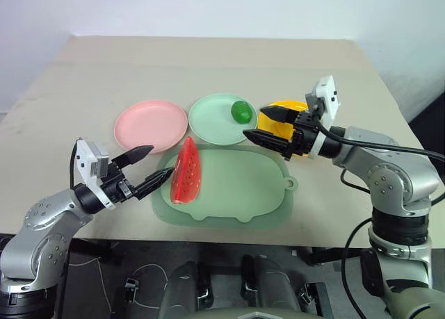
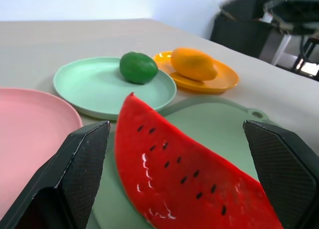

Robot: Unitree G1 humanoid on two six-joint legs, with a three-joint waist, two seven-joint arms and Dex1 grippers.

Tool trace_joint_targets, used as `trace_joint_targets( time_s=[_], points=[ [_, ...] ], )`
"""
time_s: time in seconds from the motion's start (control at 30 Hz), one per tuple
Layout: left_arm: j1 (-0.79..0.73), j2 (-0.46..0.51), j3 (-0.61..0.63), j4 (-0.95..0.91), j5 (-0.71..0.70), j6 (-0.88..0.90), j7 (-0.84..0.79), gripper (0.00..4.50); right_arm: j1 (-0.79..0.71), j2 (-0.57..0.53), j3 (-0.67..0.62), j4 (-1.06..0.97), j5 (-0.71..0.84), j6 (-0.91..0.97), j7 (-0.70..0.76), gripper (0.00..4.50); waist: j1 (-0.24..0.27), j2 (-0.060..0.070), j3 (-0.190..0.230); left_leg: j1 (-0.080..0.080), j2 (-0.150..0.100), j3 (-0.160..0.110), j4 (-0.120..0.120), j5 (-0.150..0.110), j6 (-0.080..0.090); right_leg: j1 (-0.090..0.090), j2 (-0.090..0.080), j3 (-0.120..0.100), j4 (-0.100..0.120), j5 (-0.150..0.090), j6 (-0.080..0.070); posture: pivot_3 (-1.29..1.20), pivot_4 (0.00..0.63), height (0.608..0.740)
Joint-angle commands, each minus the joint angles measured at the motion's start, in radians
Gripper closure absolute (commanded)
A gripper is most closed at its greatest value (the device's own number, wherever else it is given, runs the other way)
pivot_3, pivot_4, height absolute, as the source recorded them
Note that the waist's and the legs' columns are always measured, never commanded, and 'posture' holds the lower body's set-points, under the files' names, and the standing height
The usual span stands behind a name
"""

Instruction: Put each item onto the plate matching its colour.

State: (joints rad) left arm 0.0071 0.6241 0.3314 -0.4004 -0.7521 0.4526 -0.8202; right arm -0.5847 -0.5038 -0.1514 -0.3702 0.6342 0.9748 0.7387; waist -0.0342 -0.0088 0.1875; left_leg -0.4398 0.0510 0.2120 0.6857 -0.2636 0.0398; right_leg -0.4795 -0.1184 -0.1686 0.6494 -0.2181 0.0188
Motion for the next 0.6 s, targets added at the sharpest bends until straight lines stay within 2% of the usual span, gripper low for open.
trace_joint_targets(
  time_s=[0.03,0.13,0.23,0.5,0.6],
  points=[
    [-0.012,-0.002,0.008,-0.063,-0.010,0.001,0.037,0.00,0.018,-0.043,-0.054,-0.043,0.051,-0.050,0.039,0.02,0.000,0.000,0.000,0.000,0.000,0.000,0.000,0.000,0.000,0.000,0.000,0.000,0.000,0.000,0.000,0.00,0.150,0.696],
    [-0.022,-0.008,0.005,-0.081,-0.026,0.040,0.101,0.00,0.061,-0.079,-0.057,-0.050,0.060,-0.094,0.080,0.02,0.001,0.000,0.000,0.000,0.000,0.000,0.000,0.000,0.000,0.000,0.000,0.000,0.000,0.000,0.000,0.00,0.150,0.696],
    [-0.030,-0.005,0.004,-0.098,-0.037,0.078,0.143,0.00,0.120,-0.107,0.006,-0.061,0.008,-0.156,0.089,0.02,0.007,0.000,0.000,0.001,0.000,-0.001,0.000,0.000,0.000,0.001,0.000,0.000,0.000,0.000,0.000,0.00,0.150,0.696],
    [-0.071,0.000,-0.004,-0.211,-0.137,0.234,0.308,0.00,0.152,-0.091,0.058,-0.057,-0.007,-0.207,0.049,0.02,0.022,0.000,0.000,0.002,0.000,-0.001,0.000,0.000,0.000,0.002,0.000,0.000,0.000,0.000,0.000,0.00,0.150,0.696],
    [-0.074,0.030,-0.010,-0.249,-0.162,0.317,0.378,0.00,0.157,-0.090,0.066,-0.057,-0.009,-0.216,0.041,0.02,0.023,-0.001,0.000,0.002,0.000,-0.001,0.001,0.000,0.000,0.003,0.000,0.000,0.000,0.000,0.000,0.00,0.150,0.696]
  ],
)
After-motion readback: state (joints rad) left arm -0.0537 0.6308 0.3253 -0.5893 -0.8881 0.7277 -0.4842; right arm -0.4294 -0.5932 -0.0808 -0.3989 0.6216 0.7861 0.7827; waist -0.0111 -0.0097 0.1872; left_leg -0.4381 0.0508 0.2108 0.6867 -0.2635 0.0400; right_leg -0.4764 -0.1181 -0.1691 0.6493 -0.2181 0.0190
